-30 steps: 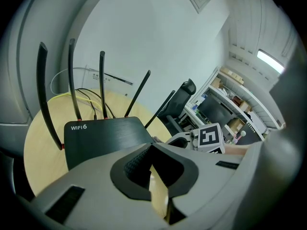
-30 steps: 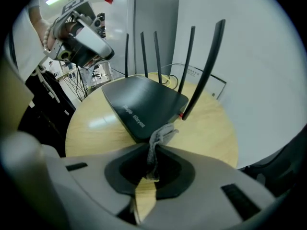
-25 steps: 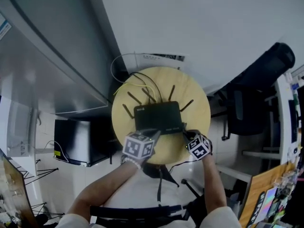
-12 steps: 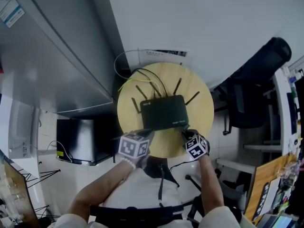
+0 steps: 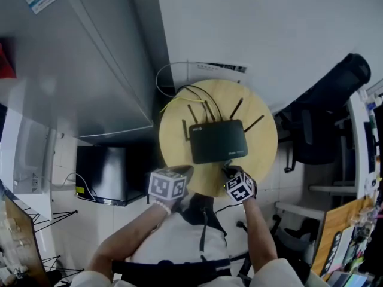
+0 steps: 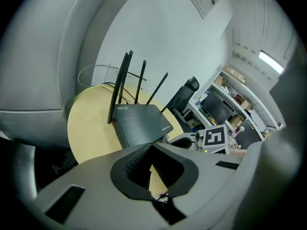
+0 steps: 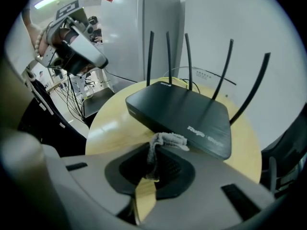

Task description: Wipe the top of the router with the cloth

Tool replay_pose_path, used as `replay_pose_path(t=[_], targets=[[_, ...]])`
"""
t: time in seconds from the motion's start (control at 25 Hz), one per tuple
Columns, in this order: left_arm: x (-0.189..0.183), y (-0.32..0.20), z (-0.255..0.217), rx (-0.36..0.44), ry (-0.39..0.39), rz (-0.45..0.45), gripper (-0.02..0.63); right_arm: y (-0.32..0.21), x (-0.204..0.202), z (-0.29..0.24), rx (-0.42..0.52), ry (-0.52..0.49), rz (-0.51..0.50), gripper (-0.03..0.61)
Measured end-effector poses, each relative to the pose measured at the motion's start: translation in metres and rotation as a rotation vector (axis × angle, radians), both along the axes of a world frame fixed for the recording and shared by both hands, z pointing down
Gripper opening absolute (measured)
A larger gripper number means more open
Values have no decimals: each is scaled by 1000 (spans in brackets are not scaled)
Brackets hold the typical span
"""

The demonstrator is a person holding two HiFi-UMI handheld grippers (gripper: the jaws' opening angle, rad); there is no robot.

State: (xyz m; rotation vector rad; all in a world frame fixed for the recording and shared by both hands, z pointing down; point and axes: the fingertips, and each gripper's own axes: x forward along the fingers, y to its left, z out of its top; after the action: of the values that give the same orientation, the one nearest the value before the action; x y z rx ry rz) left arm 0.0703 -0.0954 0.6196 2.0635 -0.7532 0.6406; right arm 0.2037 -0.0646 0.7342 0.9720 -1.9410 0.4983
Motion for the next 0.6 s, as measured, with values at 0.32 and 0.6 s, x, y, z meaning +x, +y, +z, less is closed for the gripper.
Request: replay_pose_path(t=[0.32, 0.6], targets=[[-33, 0, 0, 3, 3, -40, -3, -3, -54, -3, 5, -33, -39, 43], [-63, 4, 1, 1, 9, -74, -3, -6, -99, -1, -8, -47, -76, 43]])
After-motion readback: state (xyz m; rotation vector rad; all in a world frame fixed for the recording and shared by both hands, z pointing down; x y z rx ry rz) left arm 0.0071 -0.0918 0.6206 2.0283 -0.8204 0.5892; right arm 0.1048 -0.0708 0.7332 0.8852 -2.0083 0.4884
